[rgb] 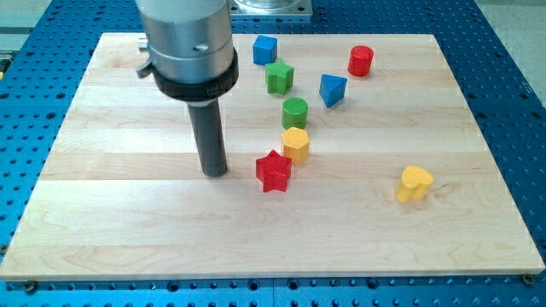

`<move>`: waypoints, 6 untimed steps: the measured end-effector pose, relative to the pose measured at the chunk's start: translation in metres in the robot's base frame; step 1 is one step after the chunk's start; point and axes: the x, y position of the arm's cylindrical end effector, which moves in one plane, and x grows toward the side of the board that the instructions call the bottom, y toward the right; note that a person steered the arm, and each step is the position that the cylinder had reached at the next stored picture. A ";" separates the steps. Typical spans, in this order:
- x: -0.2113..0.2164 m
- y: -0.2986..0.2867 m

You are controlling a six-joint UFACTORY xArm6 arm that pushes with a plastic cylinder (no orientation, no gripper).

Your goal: Place the heart below the red star

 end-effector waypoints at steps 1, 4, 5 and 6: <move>0.006 0.033; 0.056 0.045; 0.116 0.060; 0.102 0.083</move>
